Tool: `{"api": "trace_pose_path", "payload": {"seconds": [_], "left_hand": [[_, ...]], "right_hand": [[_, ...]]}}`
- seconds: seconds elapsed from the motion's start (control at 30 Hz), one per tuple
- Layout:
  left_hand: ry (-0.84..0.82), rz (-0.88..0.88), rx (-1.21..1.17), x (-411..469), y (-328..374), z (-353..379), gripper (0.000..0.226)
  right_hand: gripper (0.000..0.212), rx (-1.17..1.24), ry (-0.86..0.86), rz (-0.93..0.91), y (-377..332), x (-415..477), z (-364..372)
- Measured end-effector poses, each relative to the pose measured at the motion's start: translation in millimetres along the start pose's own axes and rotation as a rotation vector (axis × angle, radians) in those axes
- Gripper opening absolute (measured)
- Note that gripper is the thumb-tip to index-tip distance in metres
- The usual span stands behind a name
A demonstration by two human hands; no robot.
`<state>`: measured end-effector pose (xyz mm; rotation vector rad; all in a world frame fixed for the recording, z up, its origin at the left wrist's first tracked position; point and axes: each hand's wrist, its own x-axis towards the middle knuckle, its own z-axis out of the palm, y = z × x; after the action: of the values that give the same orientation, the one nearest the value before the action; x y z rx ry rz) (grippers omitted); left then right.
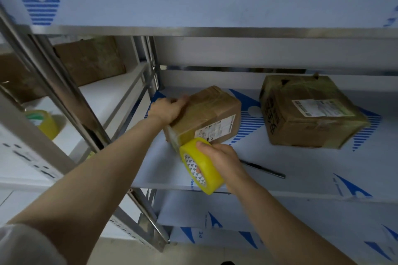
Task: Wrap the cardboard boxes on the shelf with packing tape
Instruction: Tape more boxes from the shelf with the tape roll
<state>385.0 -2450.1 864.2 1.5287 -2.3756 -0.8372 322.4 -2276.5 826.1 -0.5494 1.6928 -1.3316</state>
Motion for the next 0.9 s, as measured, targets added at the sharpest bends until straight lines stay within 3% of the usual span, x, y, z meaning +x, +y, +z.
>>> {"api": "trace_pose_path", "payload": {"seconds": [0.1,0.17,0.27,0.33,0.43,0.5,0.63,0.7,0.77,0.9], "left_hand": [[-0.255,0.094,0.304,-13,7,-12,0.118],[-0.239,0.163,0.386,-17,2,-4,0.121],[-0.162,0.214,0.296,-15,1,-3,0.109],[-0.236,0.137,0.049,-15,-1,-17,0.094],[-0.424,-0.055,-0.388,-18,-10,-39,0.046],[-0.499,-0.180,-0.501,-18,-23,-36,0.041],[-0.419,-0.383,-0.739,-25,-44,-16,0.053],[-0.295,-0.374,-0.947,-28,-52,-6,0.039],[-0.202,-0.346,-1.132,-32,-54,6,0.038],[-0.046,-0.262,-1.230,-31,-59,29,0.034]], "right_hand": [[0.014,-0.001,0.000,0.020,-3,0,-3],[0.015,-0.027,-0.010,0.032,-5,-1,-3],[0.013,0.028,-0.114,0.022,-21,-15,-8],[0.007,0.041,-0.232,-0.032,-40,-25,-19],[0.041,-0.046,-0.387,-0.180,-73,-33,-33],[0.044,-0.077,-0.448,-0.232,-92,-32,-31],[0.007,-0.099,-0.325,-0.249,-107,-18,4],[0.012,-0.117,-0.268,-0.254,-103,-7,25],[0.019,-0.106,-0.191,-0.260,-101,0,43],[0.033,-0.125,-0.060,-0.246,-98,7,57]]}}
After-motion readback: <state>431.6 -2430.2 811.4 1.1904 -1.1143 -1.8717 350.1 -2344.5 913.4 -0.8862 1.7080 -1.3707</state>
